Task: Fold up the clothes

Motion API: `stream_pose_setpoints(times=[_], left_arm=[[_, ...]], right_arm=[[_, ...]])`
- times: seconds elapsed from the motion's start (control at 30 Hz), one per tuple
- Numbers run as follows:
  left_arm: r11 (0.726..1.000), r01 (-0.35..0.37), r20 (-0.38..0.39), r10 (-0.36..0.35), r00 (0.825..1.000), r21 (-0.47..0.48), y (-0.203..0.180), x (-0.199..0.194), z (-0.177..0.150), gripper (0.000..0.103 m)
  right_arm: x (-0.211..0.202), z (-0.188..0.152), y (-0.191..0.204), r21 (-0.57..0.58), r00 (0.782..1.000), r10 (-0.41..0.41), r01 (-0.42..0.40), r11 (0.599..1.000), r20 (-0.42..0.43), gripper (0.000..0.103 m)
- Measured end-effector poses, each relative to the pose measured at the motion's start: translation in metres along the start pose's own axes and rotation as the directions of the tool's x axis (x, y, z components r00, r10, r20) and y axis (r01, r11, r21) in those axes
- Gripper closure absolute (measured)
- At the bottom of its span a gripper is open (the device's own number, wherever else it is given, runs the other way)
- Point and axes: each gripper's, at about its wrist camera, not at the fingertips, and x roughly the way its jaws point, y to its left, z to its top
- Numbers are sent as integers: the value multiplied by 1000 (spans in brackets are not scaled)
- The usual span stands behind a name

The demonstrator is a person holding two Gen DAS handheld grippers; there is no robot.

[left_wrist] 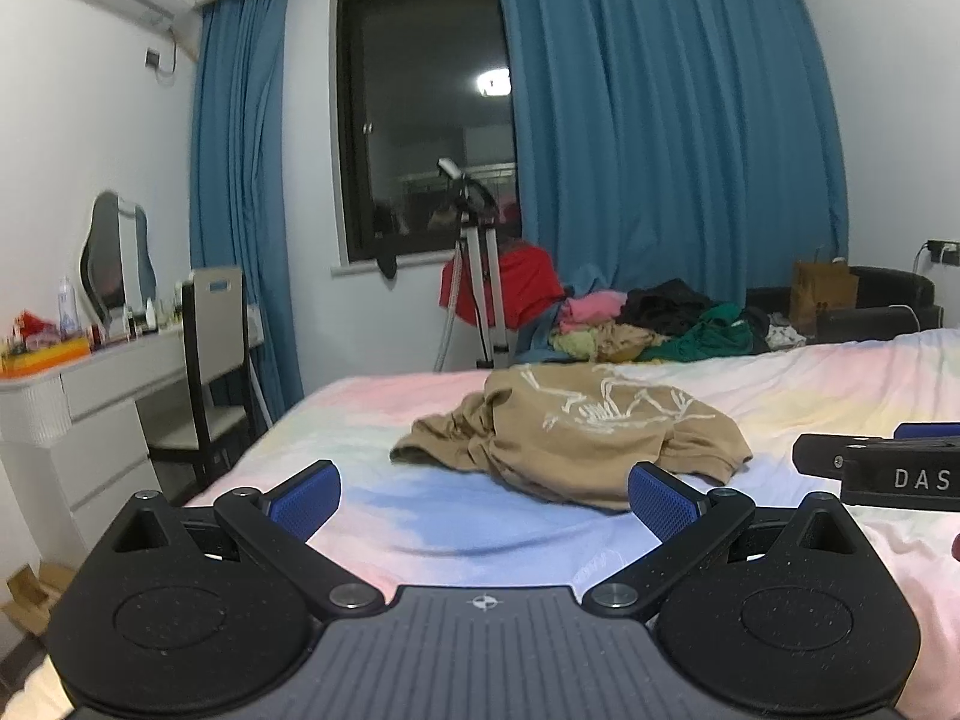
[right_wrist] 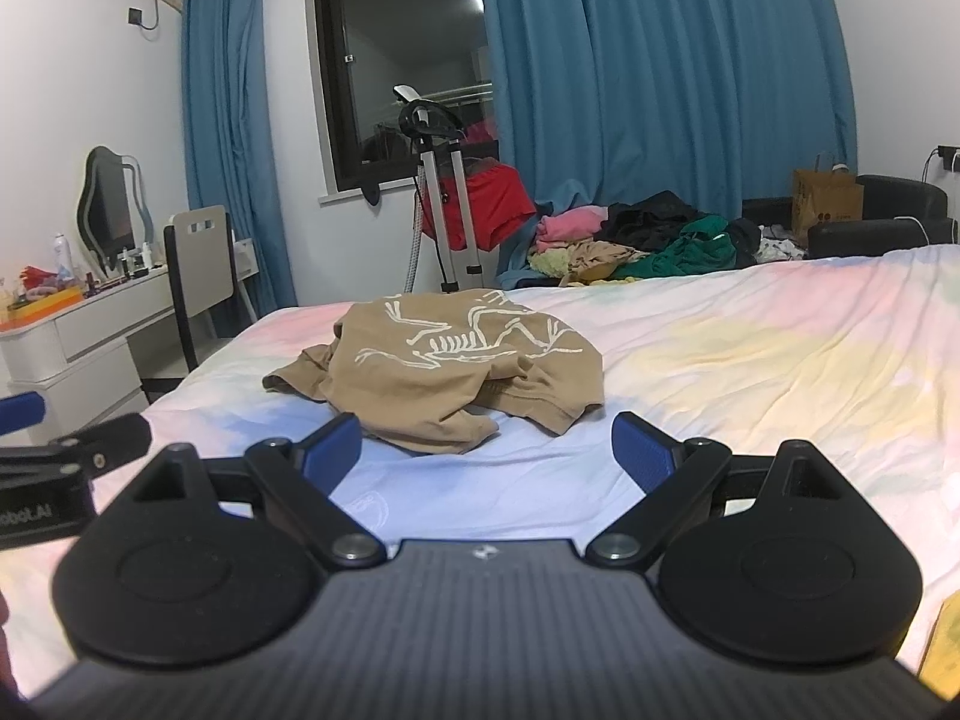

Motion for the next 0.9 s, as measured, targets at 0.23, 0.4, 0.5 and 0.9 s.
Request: stream_pose_setpoints(times=[0.23, 0.4, 0.5, 0.9], left_arm=[[999, 38, -1, -38, 999, -7, -4, 1, -3, 0], [1000, 18, -25, -19, 1000, -19, -4, 8, -7, 0], [999, 35, -41, -36, 999, -15, -4, 12, -10, 0], [978, 193, -229, -170, 958, 82, -48, 58, -40, 0]], right_arm=[[-4, 3, -4, 19, 1000, -6, 6, 1000, 12, 11], [-8, 6, -6, 27, 999, -22, 21, 999, 28, 11], [-12, 12, -6, 8, 997, -50, 50, 999, 53, 11], [-23, 79, -26, 89, 992, -32, 22, 996, 121, 11]])
